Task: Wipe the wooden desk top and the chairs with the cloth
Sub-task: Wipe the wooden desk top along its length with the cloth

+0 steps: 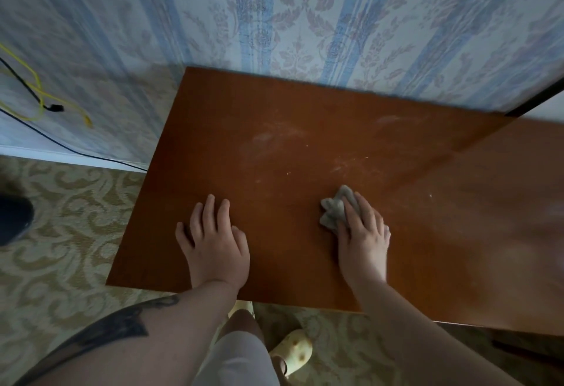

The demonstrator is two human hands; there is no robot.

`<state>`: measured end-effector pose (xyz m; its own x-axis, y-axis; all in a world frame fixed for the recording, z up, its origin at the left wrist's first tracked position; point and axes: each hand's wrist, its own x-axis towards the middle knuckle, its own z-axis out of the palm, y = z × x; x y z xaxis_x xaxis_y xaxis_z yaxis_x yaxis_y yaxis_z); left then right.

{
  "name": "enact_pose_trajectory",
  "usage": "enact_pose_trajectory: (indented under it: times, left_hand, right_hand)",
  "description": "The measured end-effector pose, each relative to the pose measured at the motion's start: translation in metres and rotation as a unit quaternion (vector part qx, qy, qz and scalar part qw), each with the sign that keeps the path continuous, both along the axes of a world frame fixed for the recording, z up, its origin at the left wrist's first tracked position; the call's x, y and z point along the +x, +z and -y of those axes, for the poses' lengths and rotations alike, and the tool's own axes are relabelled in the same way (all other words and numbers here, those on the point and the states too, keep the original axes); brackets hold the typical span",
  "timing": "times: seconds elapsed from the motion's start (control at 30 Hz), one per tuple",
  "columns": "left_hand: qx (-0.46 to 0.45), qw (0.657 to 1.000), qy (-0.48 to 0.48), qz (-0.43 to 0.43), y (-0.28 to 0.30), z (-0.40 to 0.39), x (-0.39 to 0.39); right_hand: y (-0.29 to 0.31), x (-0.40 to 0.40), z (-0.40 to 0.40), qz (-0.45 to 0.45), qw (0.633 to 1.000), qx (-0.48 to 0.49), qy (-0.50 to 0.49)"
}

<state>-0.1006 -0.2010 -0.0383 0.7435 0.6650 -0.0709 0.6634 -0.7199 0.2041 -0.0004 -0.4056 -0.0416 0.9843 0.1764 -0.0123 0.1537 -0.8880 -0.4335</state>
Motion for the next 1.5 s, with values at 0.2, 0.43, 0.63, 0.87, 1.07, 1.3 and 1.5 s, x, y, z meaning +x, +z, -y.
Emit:
enact_pose_trajectory:
  times: [0.2, 0.43, 0.63, 0.87, 1.07, 1.3, 1.5]
  left_hand:
    - [-0.004, 1.000, 0.003, 0.008, -0.002, 0.000, -0.001]
    - [0.004, 1.000, 0.000, -0.002, -0.002, 0.000, 0.000]
    - [0.005, 1.000, 0.003, -0.002, 0.000, 0.002, 0.000]
    - [0.004, 1.000, 0.002, 0.002, 0.000, 0.001, -0.001]
    - [0.004, 1.000, -0.002, 0.003, 0.002, 0.001, 0.001]
    - [0.006, 1.000, -0.004, 0.002, 0.001, 0.001, 0.000]
    - [-0.006, 1.000, -0.008, -0.007, 0.000, 0.001, -0.002]
  right_hand:
    - [0.016, -0.023, -0.054, -0.051, 0.994, -0.010, 0.097]
    - [0.005, 0.021, 0.009, 0.003, 0.998, -0.028, 0.061]
    - [0.019, -0.023, -0.080, -0.052, 0.993, -0.033, 0.100]
    - [0.004, 0.002, 0.022, 0.046, 0.968, -0.074, 0.237]
    - [0.005, -0.022, -0.051, -0.018, 0.997, -0.055, -0.055]
    - [0.002, -0.012, 0.025, 0.109, 0.909, -0.127, 0.381]
    - [-0.004, -0.014, -0.014, 0.023, 0.995, -0.049, -0.087]
